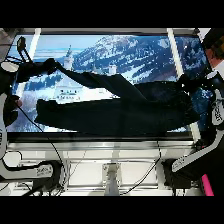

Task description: Fold the clothes and pants, and hang the long-sleeved shirts on hangers.

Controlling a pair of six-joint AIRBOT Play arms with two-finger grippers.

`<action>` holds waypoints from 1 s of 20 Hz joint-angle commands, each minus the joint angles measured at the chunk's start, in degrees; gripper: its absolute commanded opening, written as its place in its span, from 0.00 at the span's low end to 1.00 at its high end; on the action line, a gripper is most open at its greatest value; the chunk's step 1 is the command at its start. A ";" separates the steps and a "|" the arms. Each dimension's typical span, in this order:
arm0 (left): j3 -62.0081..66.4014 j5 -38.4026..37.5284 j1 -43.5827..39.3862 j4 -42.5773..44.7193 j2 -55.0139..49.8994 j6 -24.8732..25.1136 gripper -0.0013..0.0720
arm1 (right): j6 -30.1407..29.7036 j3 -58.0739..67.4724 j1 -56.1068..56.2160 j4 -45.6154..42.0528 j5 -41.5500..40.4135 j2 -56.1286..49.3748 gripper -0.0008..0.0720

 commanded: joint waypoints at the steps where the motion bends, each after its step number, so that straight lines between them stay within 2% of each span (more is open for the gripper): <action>1: 0.02 0.42 0.07 0.07 -0.13 0.00 0.03 | -0.92 0.39 0.35 -0.48 1.55 -0.35 0.13; 2: 0.02 1.95 0.15 0.09 -0.26 0.00 0.03 | -0.87 0.94 0.35 -0.02 1.57 -0.35 0.06; 4: 0.07 10.25 1.22 0.02 -0.22 -0.02 0.03 | 0.46 3.21 0.22 0.39 1.55 -0.35 0.05; 6: 1.38 17.99 3.19 0.02 0.13 -0.02 0.03 | 6.29 6.60 -0.31 -1.66 1.20 -0.35 0.05; 9: 3.76 18.60 6.12 0.04 0.13 2.25 0.03 | 17.22 10.84 -2.05 -4.42 0.46 -0.35 0.05; 10: 3.76 18.08 6.60 0.07 0.09 2.38 0.03 | 18.56 11.56 -2.47 -4.37 0.44 -0.35 0.05; 13: 3.76 17.75 6.27 0.02 -0.66 2.38 0.03 | 18.88 12.00 -2.47 -4.33 1.05 -0.35 0.05; 17: 5.53 29.62 3.58 0.02 -1.14 2.89 0.03 | 19.15 12.00 -2.45 -3.96 1.51 -0.35 0.05; 19: 7.10 27.08 3.19 0.04 -1.03 8.13 0.03 | 19.17 12.00 -2.45 -4.11 1.57 -0.35 0.05; 20: 7.04 21.59 3.19 0.09 -0.98 9.88 0.03 | 19.15 12.00 -2.45 -4.37 1.64 -0.35 0.05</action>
